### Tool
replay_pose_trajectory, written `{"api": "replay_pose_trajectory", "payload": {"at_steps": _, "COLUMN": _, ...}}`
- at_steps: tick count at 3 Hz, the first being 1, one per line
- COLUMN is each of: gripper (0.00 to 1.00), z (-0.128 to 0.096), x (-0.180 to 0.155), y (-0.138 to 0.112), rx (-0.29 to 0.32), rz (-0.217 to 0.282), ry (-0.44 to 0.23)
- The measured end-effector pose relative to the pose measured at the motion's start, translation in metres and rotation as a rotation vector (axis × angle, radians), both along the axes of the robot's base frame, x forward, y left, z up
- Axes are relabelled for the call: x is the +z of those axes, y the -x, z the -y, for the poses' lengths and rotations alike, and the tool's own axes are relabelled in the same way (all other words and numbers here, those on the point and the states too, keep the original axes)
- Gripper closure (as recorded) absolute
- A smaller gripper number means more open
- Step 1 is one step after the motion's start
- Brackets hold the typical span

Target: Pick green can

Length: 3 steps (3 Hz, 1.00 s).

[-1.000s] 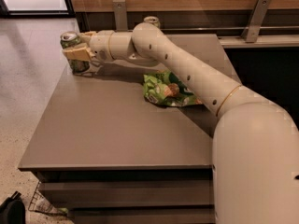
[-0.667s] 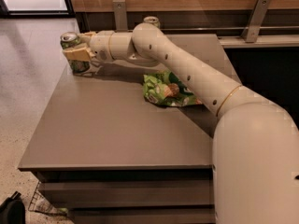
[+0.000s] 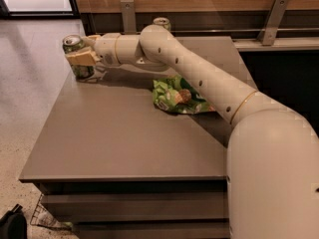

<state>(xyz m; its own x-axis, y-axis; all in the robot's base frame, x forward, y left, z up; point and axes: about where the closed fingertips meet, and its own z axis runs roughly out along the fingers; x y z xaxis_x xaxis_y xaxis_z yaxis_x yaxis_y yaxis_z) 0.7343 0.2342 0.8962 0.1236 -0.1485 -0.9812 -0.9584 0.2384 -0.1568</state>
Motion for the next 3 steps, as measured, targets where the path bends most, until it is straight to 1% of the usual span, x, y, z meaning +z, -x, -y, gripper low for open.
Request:
{"api": "replay_pose_trajectory", "payload": {"at_steps": 1, "gripper": 1.00, "z": 0.018, "x": 0.043, "y": 0.024, "rx": 0.018, "rz": 0.019, "ry": -0.020}}
{"api": "replay_pose_trajectory", "payload": {"at_steps": 2, "gripper": 1.00, "z": 0.036, "x": 0.092, "y": 0.046, "rx": 0.040, "rz": 0.054, "ry": -0.029}}
{"api": "replay_pose_trajectory", "payload": {"at_steps": 3, "gripper": 1.00, "z": 0.049, "x": 0.132, "y": 0.059, "rx": 0.063, "rz": 0.089, "ry": -0.030}}
